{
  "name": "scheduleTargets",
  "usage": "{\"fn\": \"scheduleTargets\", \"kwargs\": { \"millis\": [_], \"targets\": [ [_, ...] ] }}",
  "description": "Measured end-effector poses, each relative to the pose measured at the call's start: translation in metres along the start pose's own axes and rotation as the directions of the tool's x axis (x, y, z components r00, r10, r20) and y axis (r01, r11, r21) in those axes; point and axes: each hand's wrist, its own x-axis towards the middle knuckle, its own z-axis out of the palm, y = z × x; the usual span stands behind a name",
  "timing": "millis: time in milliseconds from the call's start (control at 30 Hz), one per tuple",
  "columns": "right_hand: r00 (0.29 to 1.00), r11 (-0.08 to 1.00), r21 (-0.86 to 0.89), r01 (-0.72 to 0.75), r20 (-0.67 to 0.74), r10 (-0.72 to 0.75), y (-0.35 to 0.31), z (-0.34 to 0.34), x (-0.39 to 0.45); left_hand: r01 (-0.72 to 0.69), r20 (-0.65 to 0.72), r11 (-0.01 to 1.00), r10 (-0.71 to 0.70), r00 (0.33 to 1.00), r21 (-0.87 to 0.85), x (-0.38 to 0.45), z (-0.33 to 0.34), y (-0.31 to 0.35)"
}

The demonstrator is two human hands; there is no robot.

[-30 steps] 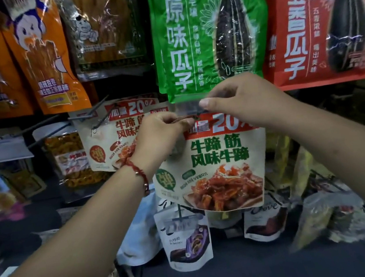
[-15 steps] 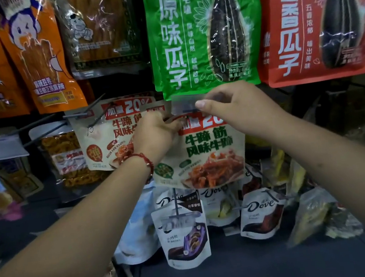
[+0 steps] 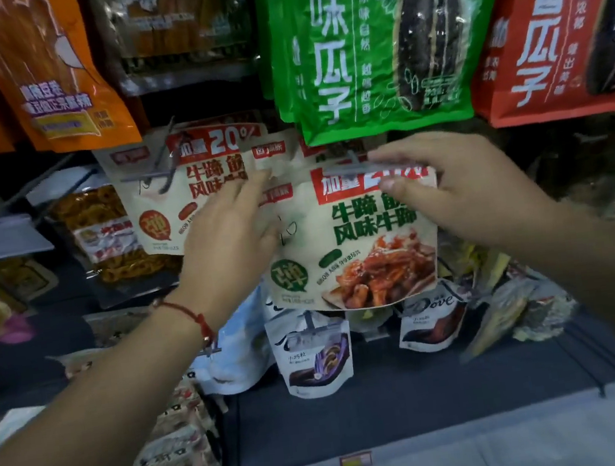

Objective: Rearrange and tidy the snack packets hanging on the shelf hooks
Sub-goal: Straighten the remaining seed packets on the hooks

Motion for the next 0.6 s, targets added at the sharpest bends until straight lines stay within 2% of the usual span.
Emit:
{"fn": "scheduleTargets", "kwargs": {
  "millis": [133,267,400,600],
  "targets": [
    [0.972,0.986,-0.164,-0.040,0.221,0.076,-0.014,-0.022,0.003,0.066,0.207,0.998,-0.059,0.977,-0.025,-0.020,-0.055,0.020],
    [0.871,0.972,-0.223,-0.075,0.460,0.173,-0.039,-0.067,0.008,0.073,0.397,0.997,-0.059,0.916,-0.021,-0.012,-0.132,0.056],
    [0.878,0.978,-0.157,-0.138,0.438,0.194,-0.082,-0.148,0.021,0.117,0.489,0.990,-0.143,0.860,0.082,0.031,-0.233,0.099],
    [0.909,0.982,-0.100,-0.161,0.372,0.187,-0.134,-0.272,0.058,0.118,0.492,0.973,-0.203,0.846,0.199,0.105,-0.354,0.158]
  ]
}}
